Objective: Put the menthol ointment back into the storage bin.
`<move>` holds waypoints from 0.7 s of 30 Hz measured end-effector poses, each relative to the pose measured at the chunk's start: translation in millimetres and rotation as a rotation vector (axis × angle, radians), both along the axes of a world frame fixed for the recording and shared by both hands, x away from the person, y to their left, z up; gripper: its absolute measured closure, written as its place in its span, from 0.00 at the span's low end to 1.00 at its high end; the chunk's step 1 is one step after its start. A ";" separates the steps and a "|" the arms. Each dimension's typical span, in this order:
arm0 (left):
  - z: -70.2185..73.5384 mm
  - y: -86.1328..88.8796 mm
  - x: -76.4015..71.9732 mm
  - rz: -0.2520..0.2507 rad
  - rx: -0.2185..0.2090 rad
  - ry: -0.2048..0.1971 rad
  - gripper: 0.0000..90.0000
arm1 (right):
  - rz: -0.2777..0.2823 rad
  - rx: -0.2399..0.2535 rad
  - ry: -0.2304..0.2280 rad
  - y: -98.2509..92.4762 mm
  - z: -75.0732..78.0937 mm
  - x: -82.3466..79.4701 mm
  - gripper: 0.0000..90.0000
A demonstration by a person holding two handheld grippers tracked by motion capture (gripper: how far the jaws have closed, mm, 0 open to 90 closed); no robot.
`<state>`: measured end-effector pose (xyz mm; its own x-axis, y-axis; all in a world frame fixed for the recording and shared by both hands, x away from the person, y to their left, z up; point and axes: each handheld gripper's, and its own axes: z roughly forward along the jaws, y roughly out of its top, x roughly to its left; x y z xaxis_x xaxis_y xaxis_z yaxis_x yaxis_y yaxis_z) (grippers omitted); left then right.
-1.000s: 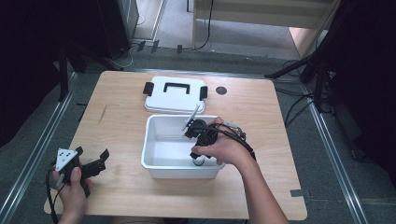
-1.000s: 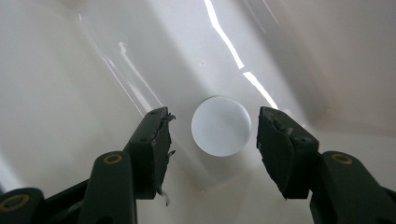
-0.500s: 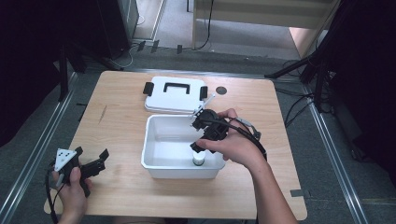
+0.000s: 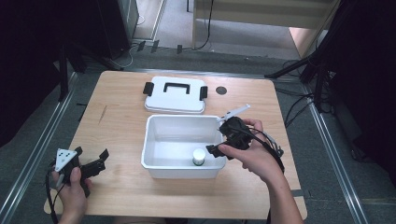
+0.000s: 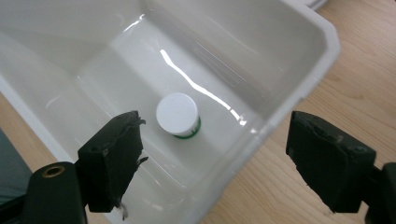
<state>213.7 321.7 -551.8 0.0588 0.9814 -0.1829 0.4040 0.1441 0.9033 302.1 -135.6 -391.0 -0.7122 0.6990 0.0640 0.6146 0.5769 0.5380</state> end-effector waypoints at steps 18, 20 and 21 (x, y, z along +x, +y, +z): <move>0.3 -1.6 -0.1 -0.004 0.021 0.005 0.00 | -0.176 0.148 -0.088 -73.6 -34.0 -4.9 0.20; 0.3 -1.6 0.0 -0.004 0.021 0.004 0.00 | -0.196 0.149 -0.093 -79.8 -41.4 -5.4 0.21; 0.3 -1.6 0.0 -0.004 0.021 0.004 0.00 | -0.196 0.149 -0.093 -79.8 -41.4 -5.4 0.21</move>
